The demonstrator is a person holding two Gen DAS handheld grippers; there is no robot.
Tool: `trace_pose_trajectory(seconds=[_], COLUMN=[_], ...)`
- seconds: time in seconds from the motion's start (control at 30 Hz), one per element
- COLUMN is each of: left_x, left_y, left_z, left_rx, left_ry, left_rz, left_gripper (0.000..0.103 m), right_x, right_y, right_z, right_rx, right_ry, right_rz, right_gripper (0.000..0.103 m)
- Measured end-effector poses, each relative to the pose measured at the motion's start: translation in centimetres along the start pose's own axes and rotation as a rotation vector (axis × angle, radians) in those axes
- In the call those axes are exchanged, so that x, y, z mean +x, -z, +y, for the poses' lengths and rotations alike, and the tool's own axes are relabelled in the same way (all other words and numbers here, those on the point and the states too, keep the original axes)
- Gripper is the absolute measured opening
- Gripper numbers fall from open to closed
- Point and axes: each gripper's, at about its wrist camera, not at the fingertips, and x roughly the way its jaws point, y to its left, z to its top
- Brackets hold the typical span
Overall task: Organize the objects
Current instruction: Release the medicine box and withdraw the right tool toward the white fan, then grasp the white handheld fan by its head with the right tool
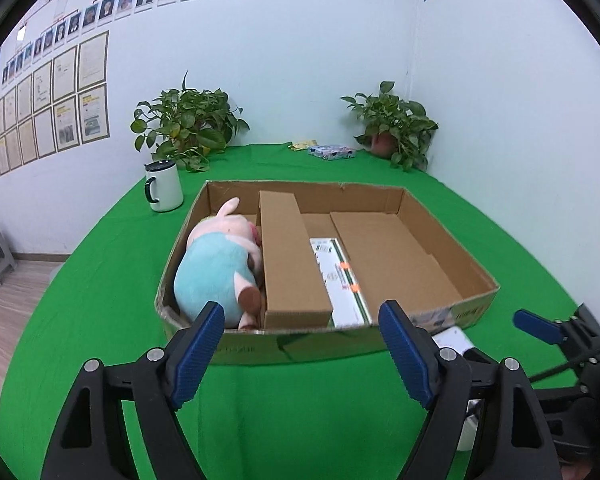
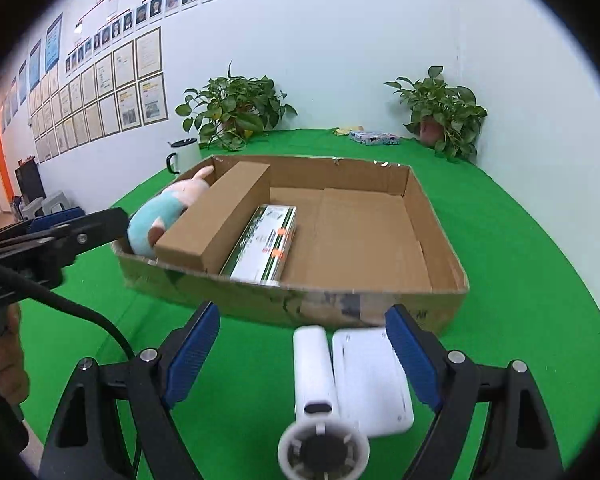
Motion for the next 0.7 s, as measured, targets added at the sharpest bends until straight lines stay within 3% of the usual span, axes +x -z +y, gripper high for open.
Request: trace_pose_trajectory(seconds=[0.2,0.4,0.5,0.63,0.7], left_x=[0.2,1.0,1.9,3.7,4.3], left_y=[1.4,3.3,5.0,6.5,7.0], left_z=[0.1,-0.5,-0.7,-1.2,-1.4], left_rx=[-0.015,0.008,-0.004,-0.009,-0.032], left_ry=[-0.012,0.022,0.074,0.121,0.167], left_rz=[0.012,0.043,0.090,0.157,0.176], left_gripper=[0.079,0.079,0.073,0.052,0.050], right_x=[-1.2,-1.9,-1.7,-1.1,-0.5], right_y=[1.7,3.6,5.0,6.5,6.9], right_z=[-0.3,-0.8,-1.4,-2.4,-2.7], right_rx=[-0.001,0.012,-0.006,0.005,0.010], right_ry=[-0.003,-0.009,-0.006,-0.003,-0.009], right_rz=[-0.006,0.001,0.043,0.097,0.130], right_gripper=[0.085,0.085,0.085,0.084,0.084])
